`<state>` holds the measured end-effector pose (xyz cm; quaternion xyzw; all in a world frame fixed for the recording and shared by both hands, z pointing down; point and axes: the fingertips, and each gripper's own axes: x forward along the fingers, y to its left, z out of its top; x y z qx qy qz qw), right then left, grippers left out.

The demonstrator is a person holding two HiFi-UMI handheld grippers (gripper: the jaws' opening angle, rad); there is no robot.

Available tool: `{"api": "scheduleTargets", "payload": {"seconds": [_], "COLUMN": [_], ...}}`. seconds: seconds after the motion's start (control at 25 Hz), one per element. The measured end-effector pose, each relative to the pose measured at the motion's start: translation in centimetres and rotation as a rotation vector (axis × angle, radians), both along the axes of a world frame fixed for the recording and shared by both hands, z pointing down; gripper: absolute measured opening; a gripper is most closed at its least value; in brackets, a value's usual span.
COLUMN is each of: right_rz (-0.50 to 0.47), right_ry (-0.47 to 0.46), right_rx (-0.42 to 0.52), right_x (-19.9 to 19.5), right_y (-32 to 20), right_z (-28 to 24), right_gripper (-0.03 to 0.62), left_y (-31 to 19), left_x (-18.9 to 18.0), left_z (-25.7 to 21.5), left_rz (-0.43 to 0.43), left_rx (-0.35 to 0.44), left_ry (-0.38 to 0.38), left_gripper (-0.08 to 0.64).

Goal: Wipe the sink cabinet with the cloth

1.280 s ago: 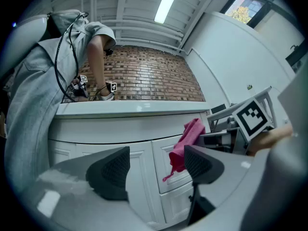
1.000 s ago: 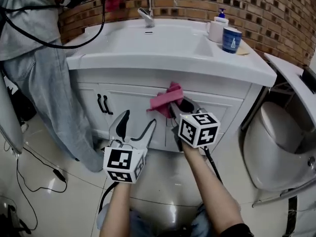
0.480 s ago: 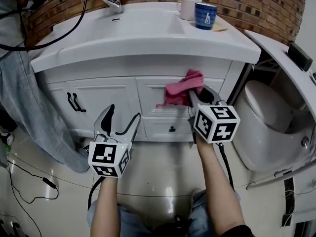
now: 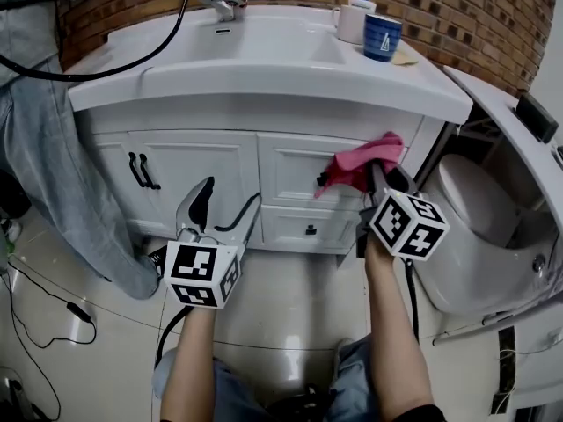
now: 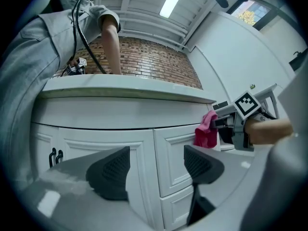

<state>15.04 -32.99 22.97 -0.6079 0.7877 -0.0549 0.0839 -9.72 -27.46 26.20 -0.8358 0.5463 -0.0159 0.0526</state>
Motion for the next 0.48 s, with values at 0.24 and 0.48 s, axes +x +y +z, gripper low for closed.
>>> {"api": "scheduleTargets", "payload": {"seconds": [0.24, 0.48], "right_rz": [-0.415, -0.404], "right_ry": [0.232, 0.334], "right_rx": [-0.023, -0.089], "right_x": [-18.3, -20.3], "right_y": [0.8, -1.8], "right_z": [2.4, 5.1], "right_gripper": [0.066, 0.066], "left_y": [0.1, 0.2], "left_x": [-2.2, -5.9], "left_z": [0.3, 0.4], "left_rz": [-0.037, -0.098], "left_rx": [-0.018, -0.030], "left_ry": [0.005, 0.034], "left_gripper": [0.354, 0.354]}}
